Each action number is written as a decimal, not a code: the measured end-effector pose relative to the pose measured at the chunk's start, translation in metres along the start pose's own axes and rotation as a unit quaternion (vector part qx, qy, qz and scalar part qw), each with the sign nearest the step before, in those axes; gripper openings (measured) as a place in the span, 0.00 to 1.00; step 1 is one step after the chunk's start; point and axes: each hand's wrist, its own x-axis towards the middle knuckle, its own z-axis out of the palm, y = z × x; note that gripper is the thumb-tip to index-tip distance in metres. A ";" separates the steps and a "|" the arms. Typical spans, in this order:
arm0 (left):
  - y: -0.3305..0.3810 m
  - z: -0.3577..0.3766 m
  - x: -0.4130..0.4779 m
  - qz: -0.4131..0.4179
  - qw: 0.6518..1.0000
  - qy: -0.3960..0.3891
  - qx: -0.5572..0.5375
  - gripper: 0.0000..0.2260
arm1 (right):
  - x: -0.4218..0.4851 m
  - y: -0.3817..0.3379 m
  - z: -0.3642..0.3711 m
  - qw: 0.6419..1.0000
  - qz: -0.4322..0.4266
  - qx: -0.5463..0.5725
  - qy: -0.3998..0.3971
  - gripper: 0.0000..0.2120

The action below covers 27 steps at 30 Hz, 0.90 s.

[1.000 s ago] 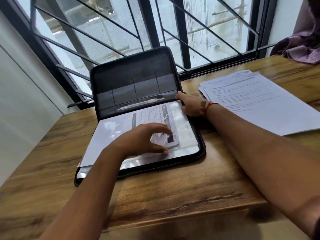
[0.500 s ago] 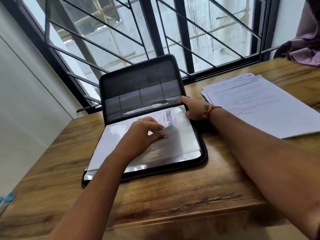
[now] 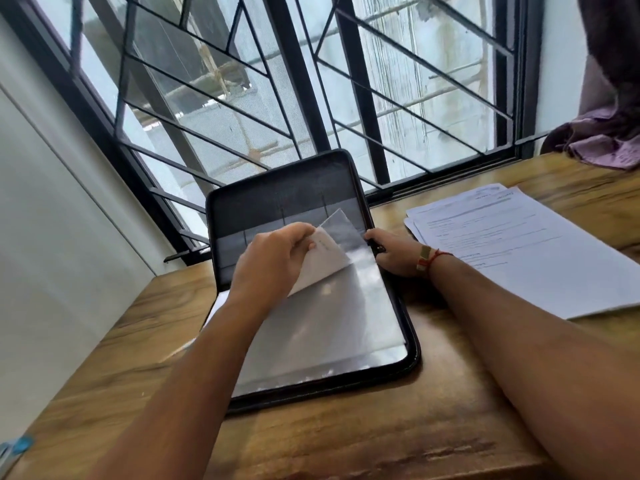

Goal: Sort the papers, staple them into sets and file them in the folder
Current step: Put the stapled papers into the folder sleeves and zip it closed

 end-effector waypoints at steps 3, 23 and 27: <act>-0.002 -0.002 0.035 0.065 0.990 0.089 0.084 0.08 | -0.004 -0.002 -0.001 1.000 -0.012 0.001 0.010 0.26; -0.037 0.082 0.183 -0.072 0.989 0.129 -0.003 0.07 | 0.004 0.004 0.005 0.999 -0.031 -0.009 0.024 0.41; -0.046 0.093 0.178 -0.090 0.990 0.094 -0.045 0.09 | 0.002 0.003 0.004 0.999 -0.033 -0.015 0.026 0.40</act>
